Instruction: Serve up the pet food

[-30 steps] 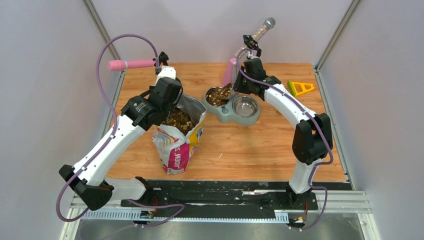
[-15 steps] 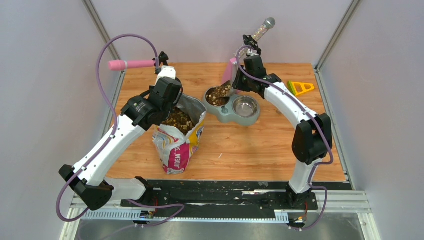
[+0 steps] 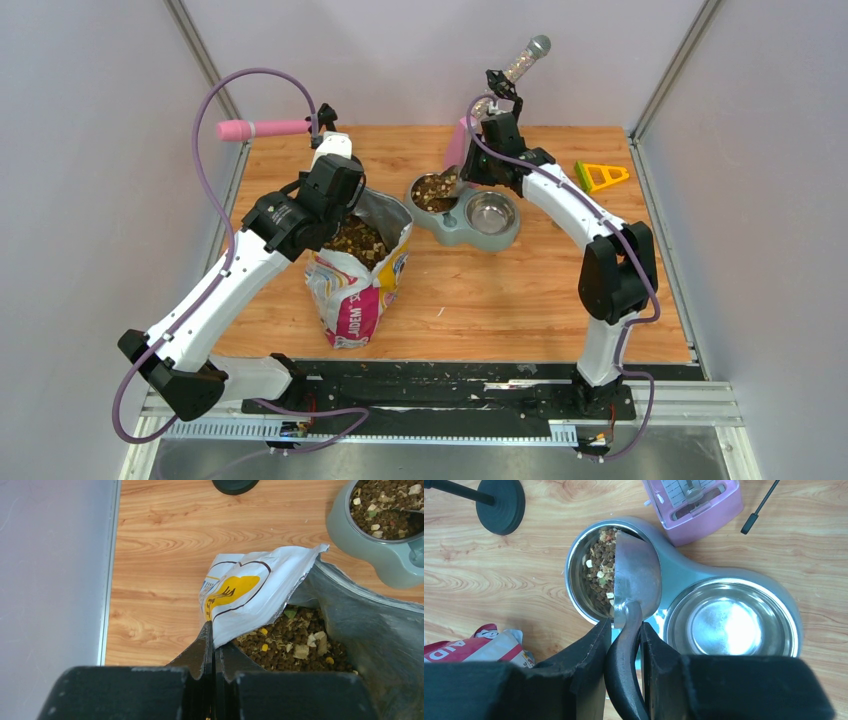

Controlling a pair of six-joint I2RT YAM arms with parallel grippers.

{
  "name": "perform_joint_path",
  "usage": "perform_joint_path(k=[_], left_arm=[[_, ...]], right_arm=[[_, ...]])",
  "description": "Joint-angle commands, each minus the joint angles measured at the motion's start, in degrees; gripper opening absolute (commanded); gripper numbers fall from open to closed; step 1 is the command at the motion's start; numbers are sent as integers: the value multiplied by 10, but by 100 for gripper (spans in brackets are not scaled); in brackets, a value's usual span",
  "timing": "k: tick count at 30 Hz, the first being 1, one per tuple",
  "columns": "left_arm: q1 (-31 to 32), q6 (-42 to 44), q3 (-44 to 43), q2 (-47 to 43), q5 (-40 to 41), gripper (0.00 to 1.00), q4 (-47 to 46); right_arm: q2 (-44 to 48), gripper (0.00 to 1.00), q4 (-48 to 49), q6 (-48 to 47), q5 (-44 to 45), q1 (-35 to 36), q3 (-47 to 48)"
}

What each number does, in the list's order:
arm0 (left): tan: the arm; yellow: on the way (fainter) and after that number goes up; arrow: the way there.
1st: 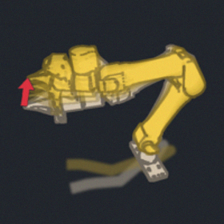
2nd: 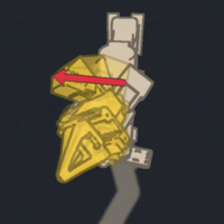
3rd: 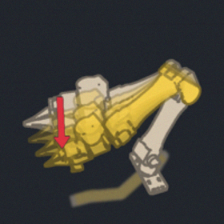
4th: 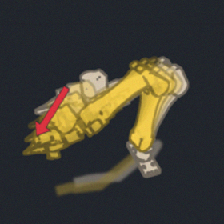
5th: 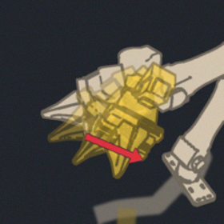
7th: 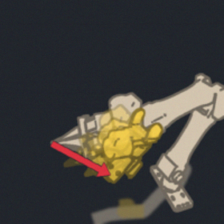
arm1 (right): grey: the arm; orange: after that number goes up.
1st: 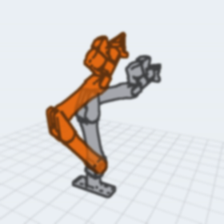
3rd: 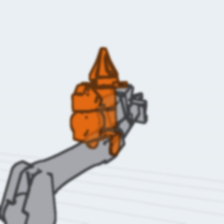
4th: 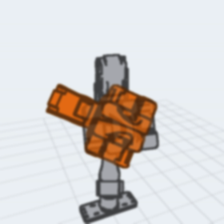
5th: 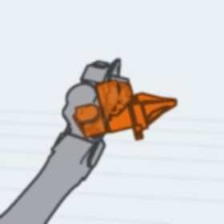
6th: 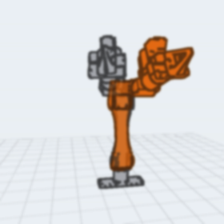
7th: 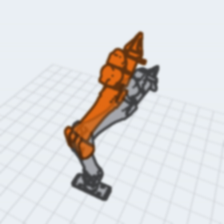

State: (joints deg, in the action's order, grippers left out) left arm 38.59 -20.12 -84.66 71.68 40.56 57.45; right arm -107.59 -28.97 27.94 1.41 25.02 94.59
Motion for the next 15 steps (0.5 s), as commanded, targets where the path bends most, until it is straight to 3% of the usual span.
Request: perform_joint_path(k=[1, 15], left_arm=[[3, -4, -17, -36, 26, 0, -77], [3, -4, -18, -36, 23, 0, -77]], right_arm=[[14, 0, 25, -1, 15, 4, 31], [41, 0, 6, -35, 72, 4, 21]])
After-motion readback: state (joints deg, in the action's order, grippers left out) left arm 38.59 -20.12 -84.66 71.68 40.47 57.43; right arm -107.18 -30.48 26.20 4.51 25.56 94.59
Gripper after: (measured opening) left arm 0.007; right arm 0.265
